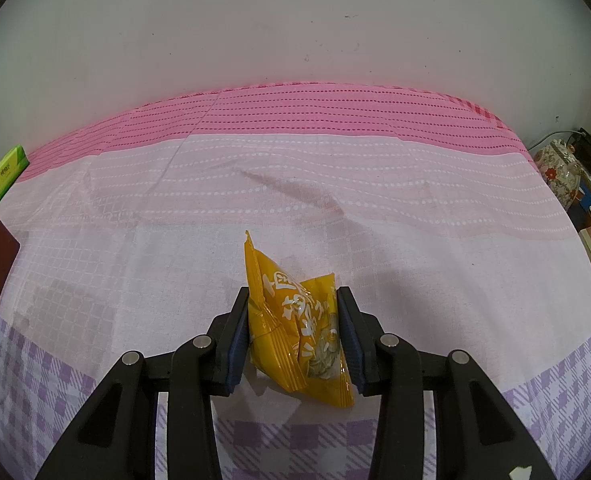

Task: Organize snacks
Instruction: 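Carry the yellow-wrapped candy into the gold tin and open the left tool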

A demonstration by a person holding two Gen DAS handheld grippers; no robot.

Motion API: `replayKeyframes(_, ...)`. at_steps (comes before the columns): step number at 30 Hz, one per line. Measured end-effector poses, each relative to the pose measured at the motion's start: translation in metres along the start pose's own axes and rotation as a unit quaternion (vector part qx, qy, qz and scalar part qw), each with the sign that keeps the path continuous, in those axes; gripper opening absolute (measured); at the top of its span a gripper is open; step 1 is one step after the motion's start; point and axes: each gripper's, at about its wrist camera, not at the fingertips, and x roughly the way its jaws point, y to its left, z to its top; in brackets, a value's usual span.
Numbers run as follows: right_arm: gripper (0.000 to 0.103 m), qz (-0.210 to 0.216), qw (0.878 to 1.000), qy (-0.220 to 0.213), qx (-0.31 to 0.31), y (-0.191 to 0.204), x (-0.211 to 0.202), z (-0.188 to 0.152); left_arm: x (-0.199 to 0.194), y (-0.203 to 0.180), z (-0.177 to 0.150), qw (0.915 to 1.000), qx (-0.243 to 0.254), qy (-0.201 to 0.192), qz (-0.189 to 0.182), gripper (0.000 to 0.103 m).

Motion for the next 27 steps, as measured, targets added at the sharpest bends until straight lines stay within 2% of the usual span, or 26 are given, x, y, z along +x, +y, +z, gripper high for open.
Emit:
replayKeyframes(6, 0.039, 0.0, 1.0, 0.0, 0.0, 0.0, 0.0, 0.0, -0.013, 0.024, 0.004, 0.9995, -0.017, -0.013, 0.021, 0.026)
replayKeyframes(17, 0.039, 0.0, 1.0, 0.0, 0.0, 0.0, 0.0, 0.001, -0.03, 0.091, 0.005, 0.9959, -0.063, -0.019, 0.061, 0.026)
replayKeyframes(27, 0.039, 0.001, 1.0, 0.0, 0.0, 0.0, 0.0, 0.001, -0.02, 0.137, -0.007, 0.9917, -0.085, -0.007, 0.096, 0.026)
